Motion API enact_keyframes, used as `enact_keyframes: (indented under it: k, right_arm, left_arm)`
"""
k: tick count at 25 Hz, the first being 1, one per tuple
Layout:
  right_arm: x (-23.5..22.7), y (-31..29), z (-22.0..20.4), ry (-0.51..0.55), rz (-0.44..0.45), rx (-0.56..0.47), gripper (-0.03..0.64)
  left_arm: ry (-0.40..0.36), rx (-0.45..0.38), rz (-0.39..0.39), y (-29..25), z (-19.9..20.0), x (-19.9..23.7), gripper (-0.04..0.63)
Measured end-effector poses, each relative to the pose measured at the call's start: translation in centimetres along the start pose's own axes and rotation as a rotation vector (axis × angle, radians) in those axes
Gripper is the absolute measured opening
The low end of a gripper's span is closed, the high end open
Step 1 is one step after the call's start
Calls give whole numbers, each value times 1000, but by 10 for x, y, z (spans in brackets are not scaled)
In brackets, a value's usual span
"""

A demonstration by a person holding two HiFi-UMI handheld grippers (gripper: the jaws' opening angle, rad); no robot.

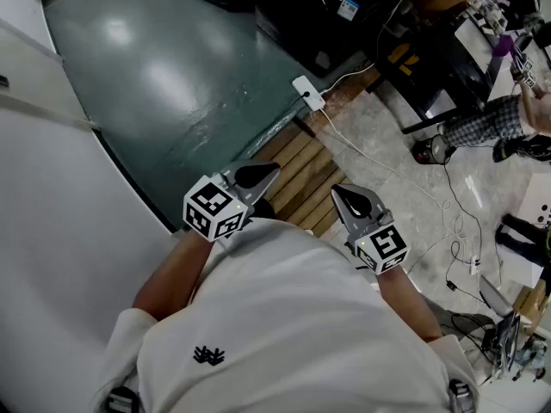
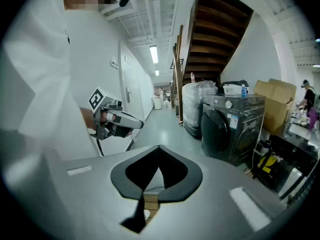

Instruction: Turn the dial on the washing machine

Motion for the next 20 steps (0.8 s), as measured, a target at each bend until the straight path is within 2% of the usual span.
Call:
enact_keyframes:
  k: [5,10,16,20]
  right_arm:
    - [20,-51,45,-7,25,6,0]
    - [20,-71,73,-16,38,17,0]
    - [-25,-96,72,-74,29,28,1]
    - [-68,-122,83,-40,61,3,2]
  left_arm:
    - [-35,23,0,32,38,38,55]
    - [-38,27,5,35,61,61,55]
    - [-38,16,44,2,76,88,55]
    - [-38,25,87,-27,97,112,57]
Point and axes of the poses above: the fingertips, and each gripper's own axes: y backward along the fingers, x to its left, z out of its top, the point moved 5 cm from there along y, backward along the fingers, and after that the axes turned 7 degrees about -x, right-handed, at the moved point
